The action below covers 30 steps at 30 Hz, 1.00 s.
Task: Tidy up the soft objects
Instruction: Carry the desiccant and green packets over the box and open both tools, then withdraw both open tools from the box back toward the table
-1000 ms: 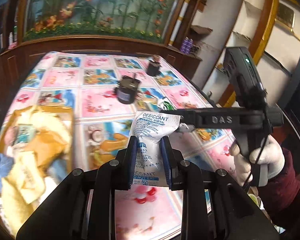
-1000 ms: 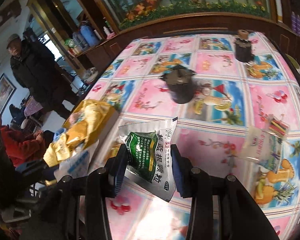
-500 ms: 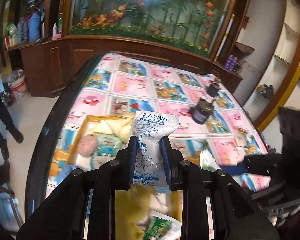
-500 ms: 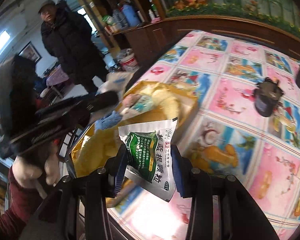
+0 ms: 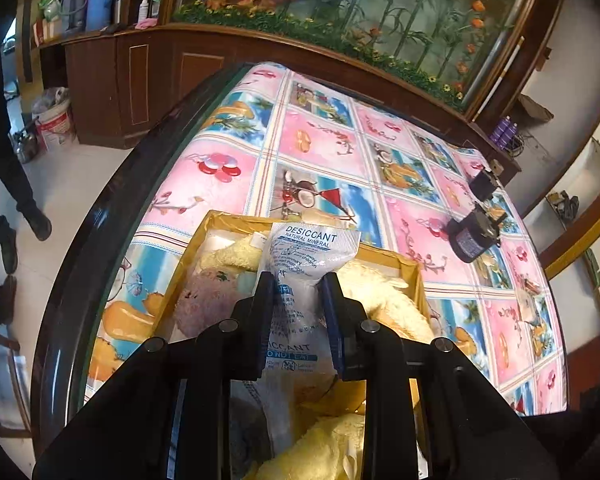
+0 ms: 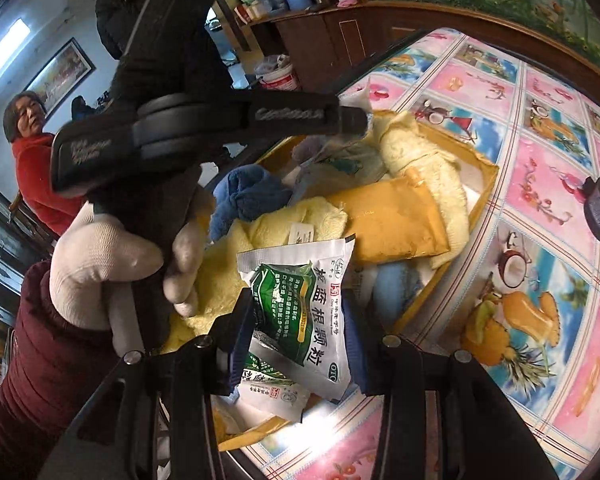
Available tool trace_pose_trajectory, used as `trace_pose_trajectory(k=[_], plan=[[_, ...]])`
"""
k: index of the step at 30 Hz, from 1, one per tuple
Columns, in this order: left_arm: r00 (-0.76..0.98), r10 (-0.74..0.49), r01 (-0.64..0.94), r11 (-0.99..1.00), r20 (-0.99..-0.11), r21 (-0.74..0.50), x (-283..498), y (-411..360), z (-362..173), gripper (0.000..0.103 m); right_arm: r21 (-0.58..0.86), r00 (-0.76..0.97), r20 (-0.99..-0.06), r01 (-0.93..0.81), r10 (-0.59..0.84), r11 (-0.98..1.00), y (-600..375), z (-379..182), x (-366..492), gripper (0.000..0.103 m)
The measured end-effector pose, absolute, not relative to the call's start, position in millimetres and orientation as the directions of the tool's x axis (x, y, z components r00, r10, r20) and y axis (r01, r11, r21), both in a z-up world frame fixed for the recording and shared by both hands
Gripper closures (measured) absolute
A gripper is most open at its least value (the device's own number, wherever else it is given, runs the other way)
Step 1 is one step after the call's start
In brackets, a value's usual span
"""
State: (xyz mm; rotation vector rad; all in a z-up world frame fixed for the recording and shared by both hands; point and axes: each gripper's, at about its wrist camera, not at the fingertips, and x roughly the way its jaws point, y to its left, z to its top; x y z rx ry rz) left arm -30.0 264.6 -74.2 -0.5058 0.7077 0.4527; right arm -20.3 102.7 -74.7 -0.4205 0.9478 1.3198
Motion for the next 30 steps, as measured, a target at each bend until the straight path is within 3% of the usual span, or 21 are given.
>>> trace_pose_trajectory(k=[7,11,16,22,26,30], plan=[[0.623,0.299,-0.607,0.767,-0.723,-0.207,-23.2,264.2,-74.7,0.079,0.214,-0.014,-0.790,-0.943,0.613,0.256,111.0,-85.7,-28.2,0.062],[0.587,0.351,-0.629,0.765,-0.730,-0.138,-19.1,256.7,-74.8,0.070,0.198,0.001,-0.793,-0.946,0.609,0.259,112.0,-91.3,-32.4,0.062],[0.555,0.442,-0.673,0.737,-0.705,-0.067,-21.6,249.1,-68.1,0.068,0.139,0.045,-0.785,-0.959,0.618,0.246,110.5,-93.0,-42.4,0.058],[0.540,0.569,-0.728,0.685,-0.620,-0.005,-40.1,233.8,-46.9,0.068,0.103,0.082,-0.733,-0.968,0.675,0.229,98.4,-82.2,-55.1,0.046],[0.541,0.642,-0.764,0.645,-0.544,0.002,-59.5,219.8,-27.6,0.049,0.119,0.082,-0.702,-0.966,0.708,0.230,91.1,-73.2,-53.1,0.043],[0.539,0.703,-0.787,0.617,-0.464,0.021,-77.5,201.8,-8.6,0.046,0.131,0.085,-0.671,-0.964,0.736,0.231,77.2,-63.4,-58.6,0.043]])
